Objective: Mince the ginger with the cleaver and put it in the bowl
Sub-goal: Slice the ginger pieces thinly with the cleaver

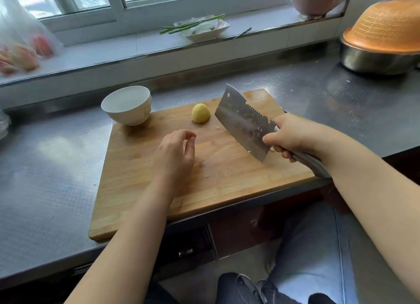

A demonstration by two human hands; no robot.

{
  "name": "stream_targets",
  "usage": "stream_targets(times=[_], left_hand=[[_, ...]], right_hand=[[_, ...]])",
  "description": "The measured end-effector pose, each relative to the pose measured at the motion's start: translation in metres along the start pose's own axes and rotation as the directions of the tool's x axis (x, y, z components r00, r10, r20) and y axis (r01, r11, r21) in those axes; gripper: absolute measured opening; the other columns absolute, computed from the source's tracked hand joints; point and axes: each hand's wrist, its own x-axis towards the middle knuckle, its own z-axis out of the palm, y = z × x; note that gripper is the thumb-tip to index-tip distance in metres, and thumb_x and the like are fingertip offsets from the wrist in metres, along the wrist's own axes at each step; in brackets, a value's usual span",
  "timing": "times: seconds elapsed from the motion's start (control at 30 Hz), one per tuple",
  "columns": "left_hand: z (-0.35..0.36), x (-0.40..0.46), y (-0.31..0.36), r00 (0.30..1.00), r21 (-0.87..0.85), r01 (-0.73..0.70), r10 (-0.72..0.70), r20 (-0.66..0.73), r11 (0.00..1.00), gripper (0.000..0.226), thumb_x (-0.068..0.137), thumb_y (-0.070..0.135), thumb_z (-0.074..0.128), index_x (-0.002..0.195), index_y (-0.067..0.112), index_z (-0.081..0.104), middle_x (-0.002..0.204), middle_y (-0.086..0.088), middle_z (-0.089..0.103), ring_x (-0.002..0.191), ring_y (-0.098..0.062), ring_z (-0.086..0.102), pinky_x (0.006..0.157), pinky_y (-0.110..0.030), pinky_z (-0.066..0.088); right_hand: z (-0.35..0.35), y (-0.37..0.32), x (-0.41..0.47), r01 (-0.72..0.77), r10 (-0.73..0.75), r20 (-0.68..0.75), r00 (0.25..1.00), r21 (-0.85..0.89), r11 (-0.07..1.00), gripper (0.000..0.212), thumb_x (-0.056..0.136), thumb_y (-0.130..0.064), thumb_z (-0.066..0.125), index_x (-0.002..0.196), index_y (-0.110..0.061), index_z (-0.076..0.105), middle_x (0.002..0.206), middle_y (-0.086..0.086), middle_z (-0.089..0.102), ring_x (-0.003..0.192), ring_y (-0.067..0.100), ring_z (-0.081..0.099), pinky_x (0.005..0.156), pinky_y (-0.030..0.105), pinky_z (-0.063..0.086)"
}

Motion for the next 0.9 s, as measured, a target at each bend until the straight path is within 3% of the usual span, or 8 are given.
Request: stream_targets(times=[0.1, 0.2, 0.33, 0.47, 0.53, 0.7, 0.83, 0.9], left_hand=[[0.006, 0.0, 0.002, 0.98, 0.017, -0.197, 0.197, 0.005, 0.98, 0.028, 0.094, 0.01, 0.055, 0.121, 0.013, 0.064, 0.117, -0.002, 0.067, 0.109, -0.017, 0.06, 0.089, -0.027, 0.048], [0.015, -0.002, 0.009, 0.886, 0.084, -0.454, 0.44, 0.142, 0.887, 0.049, 0.093, 0.004, 0.052, 0.14, 0.015, 0.05, 0.142, -0.003, 0.052, 0.136, -0.021, 0.042, 0.11, -0.043, 0.037], [0.019, -0.01, 0.021, 0.813, 0.124, -0.548, 0.491, 0.313, 0.828, 0.052, 0.1, 0.034, 0.035, 0.15, 0.021, 0.033, 0.156, 0.003, 0.032, 0.146, -0.02, 0.019, 0.118, -0.039, 0.019], [0.022, -0.01, 0.023, 0.8, 0.201, -0.529, 0.405, 0.442, 0.825, 0.067, 0.098, 0.055, 0.011, 0.153, 0.02, 0.025, 0.159, 0.005, 0.021, 0.148, -0.017, 0.005, 0.12, -0.039, 0.012], [0.023, -0.007, 0.024, 0.812, 0.173, -0.503, 0.394, 0.43, 0.847, 0.066, 0.097, 0.055, 0.01, 0.15, 0.021, 0.032, 0.155, 0.005, 0.03, 0.147, -0.016, 0.01, 0.119, -0.038, 0.013], [0.027, 0.024, 0.028, 0.912, -0.027, -0.362, 0.36, 0.198, 0.932, 0.035, 0.094, 0.043, 0.046, 0.105, 0.023, 0.072, 0.104, 0.006, 0.065, 0.106, -0.017, 0.051, 0.089, -0.045, 0.047], [0.028, 0.049, 0.037, 0.914, -0.135, -0.209, 0.243, 0.326, 0.969, 0.004, 0.085, 0.037, 0.067, 0.088, 0.035, 0.069, 0.091, 0.02, 0.058, 0.1, -0.012, 0.047, 0.09, -0.045, 0.044], [0.028, 0.053, 0.038, 0.887, -0.146, -0.205, 0.247, 0.39, 0.968, 0.01, 0.085, 0.03, 0.069, 0.086, 0.039, 0.065, 0.087, 0.022, 0.06, 0.1, -0.009, 0.048, 0.09, -0.045, 0.045]], right_hand=[[0.005, -0.003, -0.005, 0.026, -0.03, 0.033, 0.999, 0.106, 0.994, 0.008, 0.094, -0.008, 0.051, 0.098, -0.004, 0.057, 0.056, 0.005, 0.049, 0.039, 0.013, 0.043, 0.039, 0.023, 0.04], [0.008, -0.006, -0.007, 0.036, -0.041, 0.02, 0.999, 0.193, 0.98, 0.009, 0.095, -0.009, 0.052, 0.1, -0.004, 0.057, 0.055, 0.003, 0.048, 0.039, 0.011, 0.043, 0.039, 0.023, 0.041], [0.006, -0.006, -0.007, 0.019, -0.022, 0.005, 1.0, 0.344, 0.939, 0.01, 0.096, -0.011, 0.054, 0.103, -0.004, 0.058, 0.054, 0.002, 0.049, 0.039, 0.011, 0.044, 0.04, 0.023, 0.041], [0.004, 0.0, -0.01, 0.025, -0.014, -0.029, 0.999, 0.433, 0.901, 0.011, 0.097, -0.011, 0.053, 0.105, -0.005, 0.058, 0.054, 0.002, 0.048, 0.039, 0.011, 0.043, 0.039, 0.022, 0.039], [0.002, 0.004, -0.011, 0.048, -0.019, -0.066, 0.998, 0.468, 0.882, 0.008, 0.096, -0.01, 0.053, 0.102, -0.008, 0.058, 0.052, 0.001, 0.047, 0.038, 0.011, 0.041, 0.039, 0.022, 0.038], [-0.003, 0.01, -0.01, 0.166, -0.079, -0.247, 0.966, 0.354, 0.92, 0.008, 0.093, -0.014, 0.054, 0.086, -0.011, 0.056, 0.056, 0.006, 0.047, 0.04, 0.015, 0.043, 0.043, 0.027, 0.041], [-0.001, 0.01, -0.014, 0.188, -0.108, -0.265, 0.958, 0.299, 0.936, 0.016, 0.094, -0.017, 0.055, 0.079, -0.012, 0.054, 0.059, 0.008, 0.049, 0.042, 0.017, 0.046, 0.046, 0.029, 0.043], [0.001, 0.01, -0.018, 0.175, -0.105, -0.247, 0.963, 0.281, 0.944, 0.014, 0.095, -0.018, 0.055, 0.083, -0.012, 0.056, 0.062, 0.009, 0.052, 0.043, 0.016, 0.048, 0.046, 0.029, 0.045]])
